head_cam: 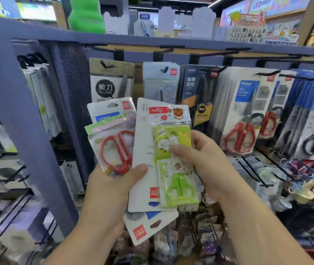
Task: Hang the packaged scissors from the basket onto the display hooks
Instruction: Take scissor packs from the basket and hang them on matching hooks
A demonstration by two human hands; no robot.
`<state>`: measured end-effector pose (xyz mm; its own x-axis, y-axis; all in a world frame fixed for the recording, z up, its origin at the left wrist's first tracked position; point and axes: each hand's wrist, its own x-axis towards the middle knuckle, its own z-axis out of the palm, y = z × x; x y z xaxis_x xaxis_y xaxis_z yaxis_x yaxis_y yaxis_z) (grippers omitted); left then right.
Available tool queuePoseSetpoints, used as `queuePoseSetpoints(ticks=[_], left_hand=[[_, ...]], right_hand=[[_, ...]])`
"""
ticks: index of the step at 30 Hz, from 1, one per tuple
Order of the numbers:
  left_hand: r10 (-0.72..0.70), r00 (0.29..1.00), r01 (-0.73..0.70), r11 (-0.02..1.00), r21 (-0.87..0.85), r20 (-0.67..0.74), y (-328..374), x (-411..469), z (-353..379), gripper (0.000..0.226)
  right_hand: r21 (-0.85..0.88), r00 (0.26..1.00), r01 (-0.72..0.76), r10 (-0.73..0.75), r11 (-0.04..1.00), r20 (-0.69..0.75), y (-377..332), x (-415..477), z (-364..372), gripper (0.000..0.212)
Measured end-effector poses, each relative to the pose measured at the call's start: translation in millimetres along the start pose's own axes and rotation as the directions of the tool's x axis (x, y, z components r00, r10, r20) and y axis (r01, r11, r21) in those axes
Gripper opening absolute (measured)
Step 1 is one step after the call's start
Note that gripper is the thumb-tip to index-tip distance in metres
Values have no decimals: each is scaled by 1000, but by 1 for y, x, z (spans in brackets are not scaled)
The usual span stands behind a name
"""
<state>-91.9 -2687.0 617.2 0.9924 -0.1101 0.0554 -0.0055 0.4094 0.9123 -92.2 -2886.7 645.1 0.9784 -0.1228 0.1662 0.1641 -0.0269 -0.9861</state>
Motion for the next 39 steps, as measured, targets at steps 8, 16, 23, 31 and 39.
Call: queuePoseSetpoints(ticks=[8,16,23,31,39], left_hand=[[-22,998,22,1000,3,-63,14,-4,-23,31],[-41,993,38,999,-28,-107,21,1,-26,31],[-21,991,17,999,-31,-130,22,8,-35,31],[-25,991,27,1000,13,-130,30,11,-39,24],[-5,994,-1,998,-61,-107,33,11,-44,33]], right_hand=[[15,990,106,-104,994,-92,-6,3,24,37],[-25,939,280,-279,960,-200,-48,13,32,17],[-88,887,352,-362,932,-286,-80,33,42,29],[-129,876,315,-341,940,-341,-74,54,45,40],[-233,867,237,-314,943,-387,-62,97,41,38]])
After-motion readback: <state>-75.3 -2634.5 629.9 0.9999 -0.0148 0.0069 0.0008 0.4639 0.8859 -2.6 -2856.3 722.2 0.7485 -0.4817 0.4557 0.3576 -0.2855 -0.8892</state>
